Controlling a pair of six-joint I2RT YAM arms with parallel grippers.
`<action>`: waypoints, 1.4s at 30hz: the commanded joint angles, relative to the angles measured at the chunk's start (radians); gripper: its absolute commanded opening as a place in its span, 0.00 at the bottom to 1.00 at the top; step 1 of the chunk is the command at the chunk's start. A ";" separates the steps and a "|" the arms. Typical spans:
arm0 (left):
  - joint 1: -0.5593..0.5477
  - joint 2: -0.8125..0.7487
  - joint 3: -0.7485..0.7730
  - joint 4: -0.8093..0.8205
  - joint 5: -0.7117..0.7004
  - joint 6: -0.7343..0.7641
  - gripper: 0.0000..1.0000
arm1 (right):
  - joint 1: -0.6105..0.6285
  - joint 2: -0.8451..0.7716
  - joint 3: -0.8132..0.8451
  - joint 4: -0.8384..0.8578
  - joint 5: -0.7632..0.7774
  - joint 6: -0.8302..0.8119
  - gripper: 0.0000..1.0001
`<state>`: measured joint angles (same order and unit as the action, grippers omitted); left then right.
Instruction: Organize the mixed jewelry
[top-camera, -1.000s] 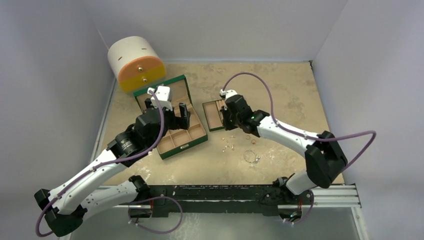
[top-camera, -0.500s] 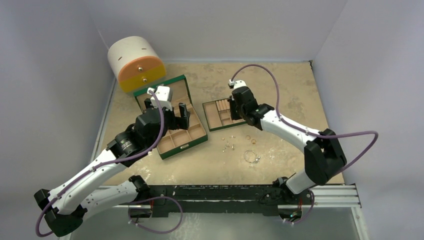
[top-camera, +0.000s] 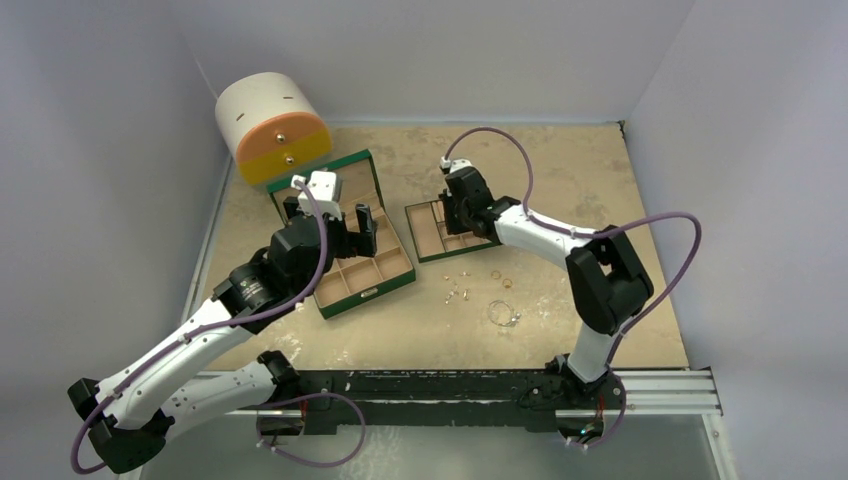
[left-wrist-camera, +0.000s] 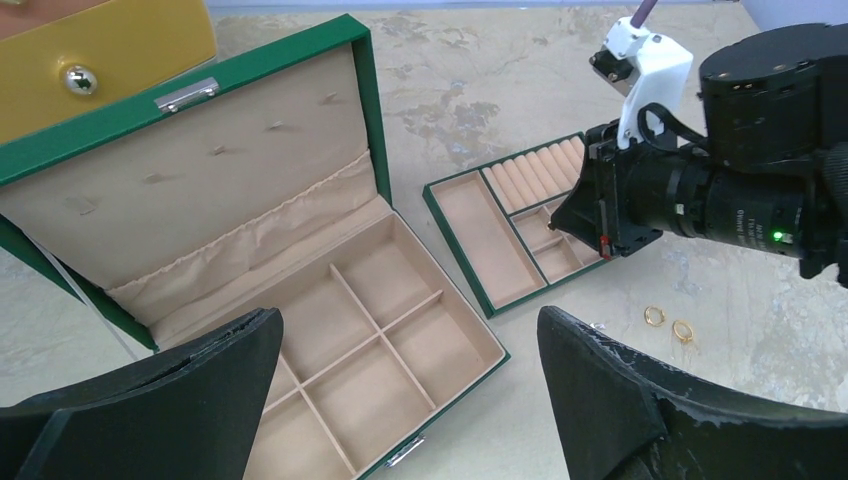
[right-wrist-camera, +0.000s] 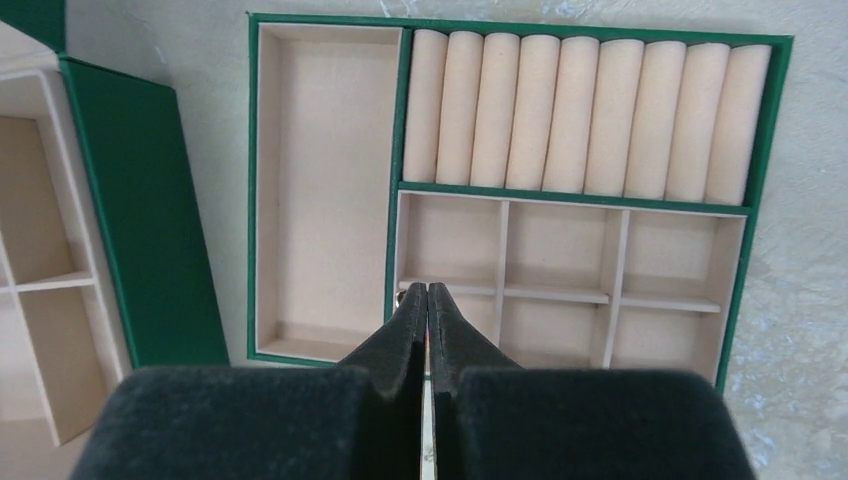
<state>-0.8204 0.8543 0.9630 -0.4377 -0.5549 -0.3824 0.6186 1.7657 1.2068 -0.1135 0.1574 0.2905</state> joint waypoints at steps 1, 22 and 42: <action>0.001 -0.015 0.045 0.019 -0.024 -0.009 0.99 | -0.003 0.033 0.050 0.038 -0.015 0.028 0.00; 0.000 -0.011 0.046 0.011 -0.033 -0.008 0.99 | -0.037 0.125 0.073 0.073 -0.009 0.088 0.19; 0.001 -0.002 0.045 0.013 -0.014 0.000 0.99 | -0.003 -0.218 -0.191 0.069 -0.095 0.094 0.26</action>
<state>-0.8204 0.8528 0.9634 -0.4435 -0.5694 -0.3820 0.5900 1.6344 1.0603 -0.0486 0.1097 0.3744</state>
